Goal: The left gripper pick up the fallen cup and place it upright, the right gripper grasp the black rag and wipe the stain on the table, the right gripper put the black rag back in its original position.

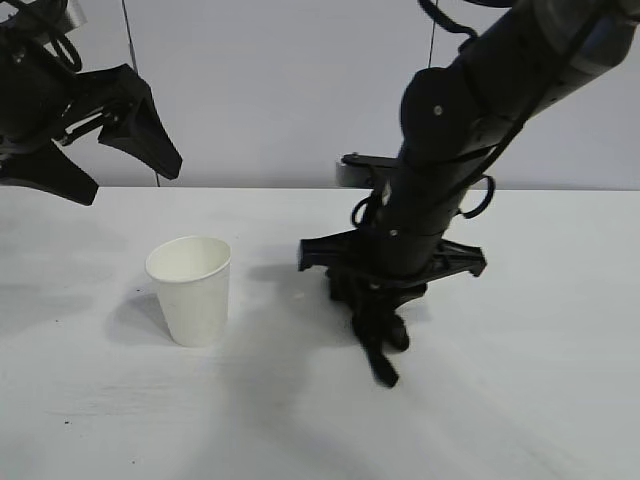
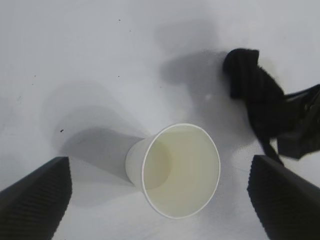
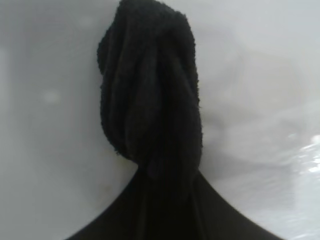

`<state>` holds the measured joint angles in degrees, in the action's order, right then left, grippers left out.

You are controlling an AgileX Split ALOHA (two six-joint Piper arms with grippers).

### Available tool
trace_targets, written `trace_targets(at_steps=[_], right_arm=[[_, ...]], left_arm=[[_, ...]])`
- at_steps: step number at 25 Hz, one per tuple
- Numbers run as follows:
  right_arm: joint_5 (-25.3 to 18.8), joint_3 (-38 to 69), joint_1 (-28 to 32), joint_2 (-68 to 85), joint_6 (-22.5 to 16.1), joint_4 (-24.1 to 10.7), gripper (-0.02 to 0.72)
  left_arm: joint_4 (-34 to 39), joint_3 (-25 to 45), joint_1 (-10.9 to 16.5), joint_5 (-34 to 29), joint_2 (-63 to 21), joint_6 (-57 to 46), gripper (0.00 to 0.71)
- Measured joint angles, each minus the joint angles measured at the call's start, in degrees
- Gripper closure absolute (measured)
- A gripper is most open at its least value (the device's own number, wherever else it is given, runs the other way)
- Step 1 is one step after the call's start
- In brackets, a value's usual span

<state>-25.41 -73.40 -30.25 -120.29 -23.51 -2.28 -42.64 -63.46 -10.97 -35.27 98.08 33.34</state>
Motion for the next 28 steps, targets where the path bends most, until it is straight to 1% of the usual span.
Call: trace_targets(at_steps=[3,5,7,9,11,12,13,14,15,16,17,18,21,24,28], right_arm=[[0.1,-0.1,5.3,0.0,0.0,-0.4,0.611],[-0.1,-0.1,8.7,0.0,0.0,-1.5,0.611],[-1.1,-0.1,11.8,0.1,0.5,-1.8,0.611],[-3.5,-0.3,14.4,0.6,2.2,-1.8,0.611],[-6.8,-0.3,15.8,1.4,4.8,-1.6,0.608],[-8.9,-0.2,16.1,2.1,5.9,-1.3,0.590],[-11.1,0.1,16.2,2.8,6.4,-0.8,0.534],[-12.8,0.2,16.2,3.7,6.8,-0.4,0.434],[-14.1,0.3,16.2,5.0,7.1,0.0,0.295],[-15.1,0.3,16.2,6.6,7.3,0.2,0.195],[-15.8,0.3,16.2,8.5,7.4,0.5,0.119],[-16.2,0.3,16.2,10.1,7.6,0.7,0.075],[-18.0,0.3,16.4,15.6,8.0,1.4,0.025],[-19.6,0.3,17.1,19.6,8.9,3.0,0.017],[-19.9,0.3,17.5,23.6,11.2,8.1,0.009]], left_arm=[[0.0,0.0,0.0,0.0,0.0,0.0,0.023],[0.0,0.0,0.0,0.0,0.0,0.0,0.023],[0.0,0.0,0.0,0.0,0.0,0.0,0.023],[0.0,0.0,0.0,0.1,0.0,0.0,0.023],[0.0,0.0,0.0,0.1,0.0,0.0,0.023],[0.0,0.0,0.0,0.1,0.0,0.0,0.023],[0.0,0.0,0.0,0.0,0.0,0.0,0.023],[0.0,0.0,0.0,0.0,0.0,0.0,0.023],[0.0,0.0,0.0,-0.3,0.0,0.0,0.023],[0.0,0.0,0.0,-0.5,0.0,0.0,0.023],[-0.2,0.0,0.0,-0.6,0.0,0.0,0.023],[-0.8,0.0,0.0,-0.9,0.0,0.0,0.023],[-3.7,0.0,0.0,-1.8,0.0,0.0,0.023],[-5.5,0.0,0.0,-2.7,0.0,0.0,0.023],[-5.7,0.0,0.0,-5.4,0.0,-0.5,0.023]])
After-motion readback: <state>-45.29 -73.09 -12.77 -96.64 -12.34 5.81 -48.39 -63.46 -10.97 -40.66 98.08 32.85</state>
